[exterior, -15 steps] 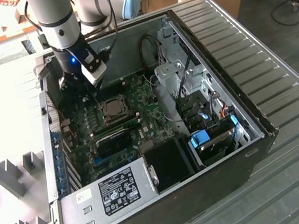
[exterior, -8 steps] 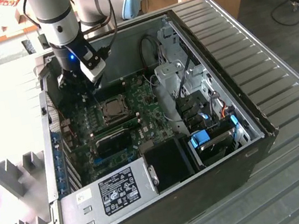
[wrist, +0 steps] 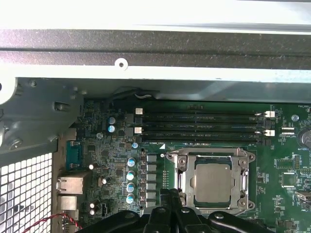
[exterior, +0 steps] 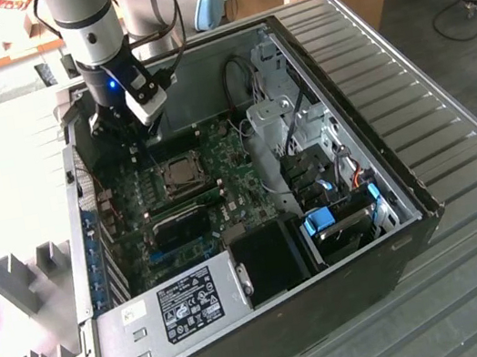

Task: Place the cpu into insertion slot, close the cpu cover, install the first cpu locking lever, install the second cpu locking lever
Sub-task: 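Install the first cpu locking lever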

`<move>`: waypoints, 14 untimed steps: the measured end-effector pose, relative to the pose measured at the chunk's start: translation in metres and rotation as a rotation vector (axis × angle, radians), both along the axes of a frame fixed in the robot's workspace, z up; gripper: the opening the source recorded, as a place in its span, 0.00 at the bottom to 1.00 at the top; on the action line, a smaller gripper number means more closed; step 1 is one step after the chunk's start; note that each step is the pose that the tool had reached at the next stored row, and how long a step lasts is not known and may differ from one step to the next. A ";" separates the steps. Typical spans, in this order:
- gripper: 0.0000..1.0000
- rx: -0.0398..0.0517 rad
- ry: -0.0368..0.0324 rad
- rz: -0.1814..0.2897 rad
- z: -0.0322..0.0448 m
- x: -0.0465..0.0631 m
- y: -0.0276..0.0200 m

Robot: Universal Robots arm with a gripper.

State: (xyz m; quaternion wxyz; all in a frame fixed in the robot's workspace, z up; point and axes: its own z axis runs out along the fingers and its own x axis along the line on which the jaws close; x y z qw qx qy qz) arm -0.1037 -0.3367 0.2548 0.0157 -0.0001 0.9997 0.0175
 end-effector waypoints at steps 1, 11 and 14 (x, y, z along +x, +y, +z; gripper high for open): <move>0.10 0.0000 0.0000 0.000 0.0000 0.000 0.0000; 0.10 0.0057 0.0001 0.000 0.0000 -0.003 0.0000; 0.10 0.0094 0.0000 0.000 -0.0003 -0.007 0.0000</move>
